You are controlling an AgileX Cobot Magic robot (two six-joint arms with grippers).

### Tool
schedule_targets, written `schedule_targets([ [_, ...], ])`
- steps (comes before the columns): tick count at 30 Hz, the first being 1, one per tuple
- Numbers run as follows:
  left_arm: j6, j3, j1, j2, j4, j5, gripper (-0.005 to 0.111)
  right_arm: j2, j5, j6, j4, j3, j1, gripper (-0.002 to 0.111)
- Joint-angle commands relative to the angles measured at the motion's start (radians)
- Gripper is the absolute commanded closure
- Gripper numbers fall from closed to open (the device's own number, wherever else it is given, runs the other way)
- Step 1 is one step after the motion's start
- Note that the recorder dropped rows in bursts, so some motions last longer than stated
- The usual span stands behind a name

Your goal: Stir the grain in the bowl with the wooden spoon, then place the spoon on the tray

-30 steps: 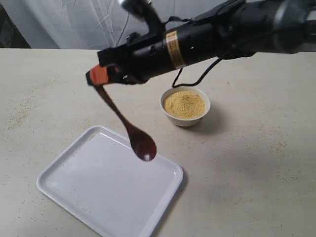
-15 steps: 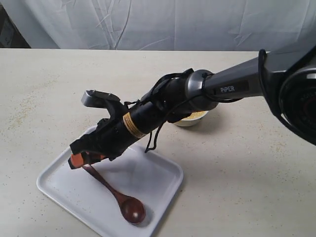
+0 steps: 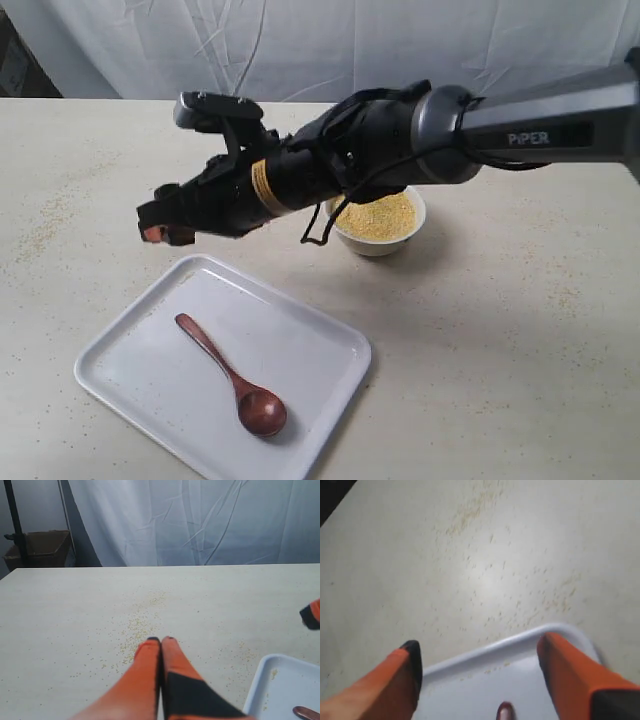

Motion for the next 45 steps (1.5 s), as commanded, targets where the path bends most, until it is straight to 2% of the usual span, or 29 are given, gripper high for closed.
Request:
schedule_targets([
  [1,-0.003,0.004,0.001,-0.005,-0.003,-0.005,0.107,-0.08,0.235,-0.048,0.002,-0.004,-0.003,0.049],
  [4,-0.003,0.004,0.001,-0.005,-0.003,-0.005,0.107,-0.133,0.394,-0.091,0.002,-0.004,-0.003,0.074],
  [7,-0.003,0.004,0.001,-0.005,-0.003,-0.005,0.107,-0.172,0.496,-0.341,0.002,-0.002,-0.003,0.106],
  [9,-0.003,0.004,0.001,-0.005,-0.003,-0.005,0.107,-0.195,0.643,-0.506,0.002,0.017,-0.003,0.107],
  [11,-0.003,0.004,0.001,-0.005,-0.003,-0.005,0.107,-0.21,0.892,-0.618,0.034,0.048,-0.003,0.106],
  [14,-0.003,0.004,0.001,-0.005,-0.003,-0.005,0.107,-0.208,1.369,-0.805,0.23,0.057,-0.009,0.106],
  [16,-0.003,0.004,0.001,-0.005,-0.003,-0.005,0.107,-0.207,1.558,-0.922,0.339,0.057,-0.05,0.107],
  [17,-0.003,0.004,0.001,-0.005,-0.003,-0.005,0.107,-0.219,1.588,-1.011,0.427,0.057,-0.085,0.109],
  [18,-0.003,0.004,0.001,-0.005,-0.003,-0.005,0.107,-0.232,1.582,-1.101,0.517,0.057,-0.117,0.109],
  [20,-0.003,0.004,0.001,-0.005,-0.003,-0.005,0.107,-0.273,1.51,-1.349,0.822,0.057,-0.213,0.109],
  [22,-0.003,0.004,0.001,-0.005,-0.003,-0.005,0.107,-0.322,1.447,-1.497,1.108,0.06,-0.308,0.109],
  [24,-0.003,0.004,0.001,-0.005,-0.003,-0.005,0.107,-0.387,1.381,-1.567,1.273,0.085,-0.398,0.109],
  [26,-0.003,0.004,0.001,-0.005,-0.003,-0.005,0.107,-0.466,1.317,-1.64,1.358,0.138,-0.458,0.109],
  [30,-0.003,0.004,0.001,-0.005,-0.003,-0.005,0.107,-0.68,1.236,-1.699,1.402,0.291,-0.502,0.109],
  [42,-0.003,0.004,0.001,-0.005,-0.003,-0.005,0.107,-1.604,0.844,-1.699,1.534,0.856,-0.5,0.109],
  [45,-0.003,0.004,0.001,-0.005,-0.003,-0.005,0.107,-1.788,0.807,-1.699,1.539,0.972,-0.5,0.109],
])
